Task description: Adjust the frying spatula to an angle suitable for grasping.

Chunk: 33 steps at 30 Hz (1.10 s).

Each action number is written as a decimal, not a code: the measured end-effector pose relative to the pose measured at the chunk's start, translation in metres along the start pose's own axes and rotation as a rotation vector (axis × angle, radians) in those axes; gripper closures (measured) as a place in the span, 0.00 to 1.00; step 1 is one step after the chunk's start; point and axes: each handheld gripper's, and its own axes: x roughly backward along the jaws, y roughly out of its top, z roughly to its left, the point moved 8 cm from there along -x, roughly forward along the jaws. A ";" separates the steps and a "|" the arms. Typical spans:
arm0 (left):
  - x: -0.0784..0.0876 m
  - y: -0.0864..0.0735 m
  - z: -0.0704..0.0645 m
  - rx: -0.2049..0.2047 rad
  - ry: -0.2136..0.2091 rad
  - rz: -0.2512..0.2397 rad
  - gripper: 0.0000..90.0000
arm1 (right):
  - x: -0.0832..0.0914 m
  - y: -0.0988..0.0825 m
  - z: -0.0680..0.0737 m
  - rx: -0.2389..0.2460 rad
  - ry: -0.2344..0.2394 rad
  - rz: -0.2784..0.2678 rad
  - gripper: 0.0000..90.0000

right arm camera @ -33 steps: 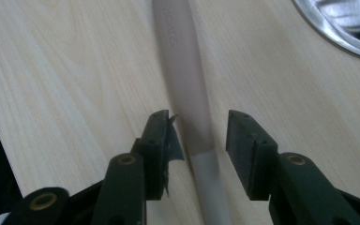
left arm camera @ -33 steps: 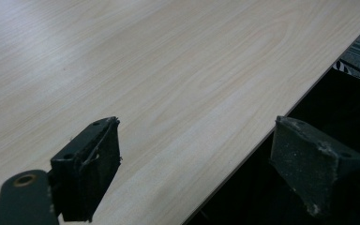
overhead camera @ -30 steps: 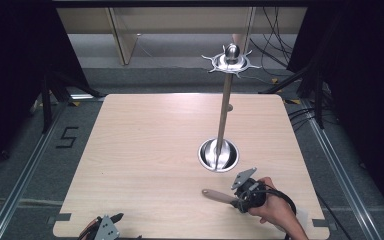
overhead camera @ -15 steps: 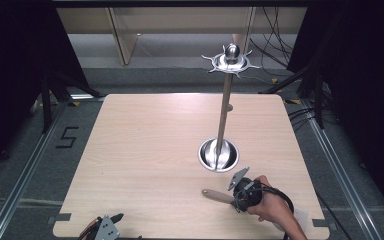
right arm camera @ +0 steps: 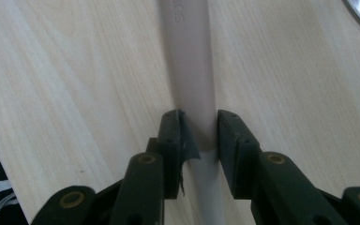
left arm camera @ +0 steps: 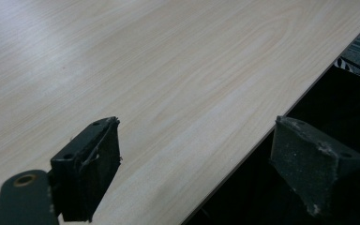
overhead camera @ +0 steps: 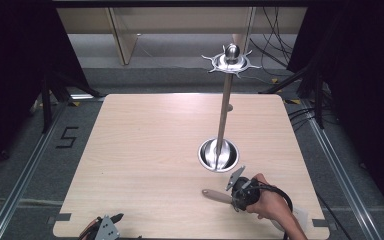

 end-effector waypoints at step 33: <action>0.001 0.001 0.001 -0.001 0.000 -0.003 0.17 | 0.062 -0.010 -0.021 -0.065 -0.088 -0.314 0.83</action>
